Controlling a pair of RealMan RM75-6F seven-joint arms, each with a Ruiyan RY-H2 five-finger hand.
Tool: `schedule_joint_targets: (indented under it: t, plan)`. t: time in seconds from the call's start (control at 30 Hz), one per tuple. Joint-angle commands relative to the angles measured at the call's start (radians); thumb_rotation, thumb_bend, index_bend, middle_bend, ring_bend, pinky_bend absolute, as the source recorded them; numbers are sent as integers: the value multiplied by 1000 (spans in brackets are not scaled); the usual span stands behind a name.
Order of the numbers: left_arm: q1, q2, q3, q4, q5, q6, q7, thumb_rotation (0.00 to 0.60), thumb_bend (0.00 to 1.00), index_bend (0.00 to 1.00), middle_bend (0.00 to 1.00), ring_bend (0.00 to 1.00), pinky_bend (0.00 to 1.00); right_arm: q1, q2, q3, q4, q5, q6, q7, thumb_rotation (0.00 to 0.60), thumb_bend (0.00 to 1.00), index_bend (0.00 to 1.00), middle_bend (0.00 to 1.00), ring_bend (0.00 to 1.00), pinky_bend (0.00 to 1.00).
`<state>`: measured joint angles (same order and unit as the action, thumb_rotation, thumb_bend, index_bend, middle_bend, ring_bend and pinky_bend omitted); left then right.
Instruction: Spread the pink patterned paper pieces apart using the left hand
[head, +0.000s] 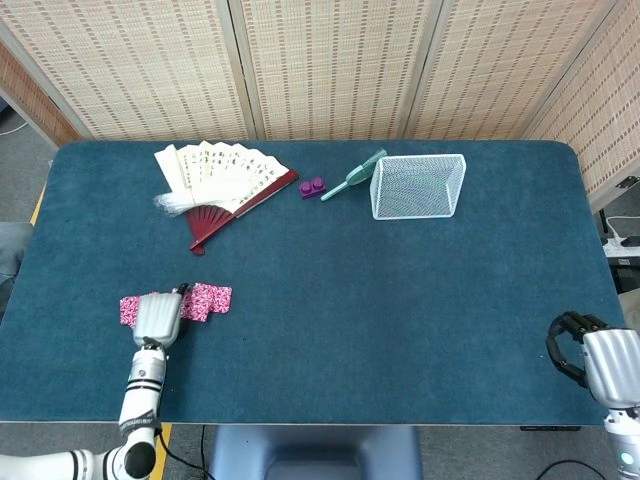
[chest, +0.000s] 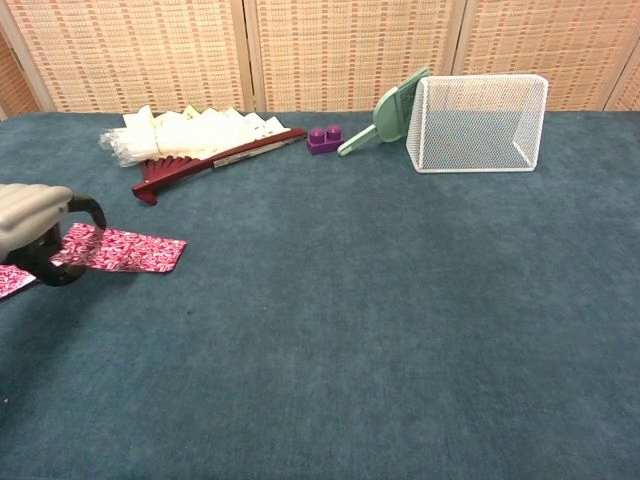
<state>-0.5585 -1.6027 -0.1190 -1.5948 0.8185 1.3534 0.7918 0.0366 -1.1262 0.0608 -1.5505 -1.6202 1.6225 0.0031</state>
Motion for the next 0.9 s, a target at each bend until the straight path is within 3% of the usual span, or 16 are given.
schedule_joint_targets:
  t: [0.03,0.37,0.7,0.8,0.9]
  plan:
    - [69,59,56,-63,61,71,-35,600,370,602,1000,1000,1000,0,0,-1,-1,-1,0,-1,600,465,726,550,586,888]
    - [199,81,139,-80,144,172,-91,600,369,602,1000,1000,1000,1,-3,-2,0,-1,-2,-5,600,464,726,550,587,888]
    - [269,59,155,-43,137,175,-85,600,368,601,1000,1000,1000,3,-3,0,-2,4,-7,-7,600,465,727,550,586,888]
    - [274,57,151,-34,136,152,-86,600,368,565,1000,1000,1000,4,-3,-1,-3,4,-11,-11,600,465,726,550,586,888]
    - [276,54,144,-27,141,140,-83,600,369,461,1000,1000,1000,4,-4,-1,-3,5,-12,-13,600,464,726,550,586,888]
